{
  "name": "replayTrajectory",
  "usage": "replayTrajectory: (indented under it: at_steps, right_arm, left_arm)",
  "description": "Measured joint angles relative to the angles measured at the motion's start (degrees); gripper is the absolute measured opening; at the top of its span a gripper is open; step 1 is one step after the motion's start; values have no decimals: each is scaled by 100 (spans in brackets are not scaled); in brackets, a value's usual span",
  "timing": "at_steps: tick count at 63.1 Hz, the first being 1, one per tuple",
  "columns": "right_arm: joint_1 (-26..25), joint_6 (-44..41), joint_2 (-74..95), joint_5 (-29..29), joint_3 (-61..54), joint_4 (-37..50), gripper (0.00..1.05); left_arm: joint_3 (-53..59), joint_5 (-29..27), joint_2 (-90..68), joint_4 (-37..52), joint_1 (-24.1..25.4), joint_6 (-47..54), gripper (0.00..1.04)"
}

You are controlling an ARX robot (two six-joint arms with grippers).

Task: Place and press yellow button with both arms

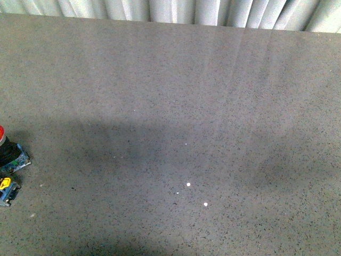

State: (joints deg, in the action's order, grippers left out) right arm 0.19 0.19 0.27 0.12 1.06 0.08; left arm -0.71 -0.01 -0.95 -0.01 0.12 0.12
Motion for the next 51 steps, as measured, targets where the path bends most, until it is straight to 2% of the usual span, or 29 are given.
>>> replayTrajectory:
  at_steps: [41, 43, 45, 46, 47, 51]
  right_arm:
    - [0, 0, 0, 0, 0, 0, 96]
    - [0, 0, 0, 0, 0, 0, 96]
    - [0, 0, 0, 4, 0, 0, 96]
    - [0, 0, 0, 4, 0, 0, 96]
    - [0, 0, 0, 0, 0, 0, 96]
    - [0, 2, -2, -9, 0, 0, 96]
  left_arm:
    - [0, 0, 0, 0, 0, 0, 96]
    - [-83, 282, -140, -251, 81, 46, 96]
    - [-463, 1045, -575, -1126, 308, 116, 96]
    - [-570, 1115, -730, -1318, 356, 133, 96]
    - [-787, 1508, -1113, -1700, 431, 201, 96]
    - [-1220, 1976, -2127, -2164, 544, 358, 96]
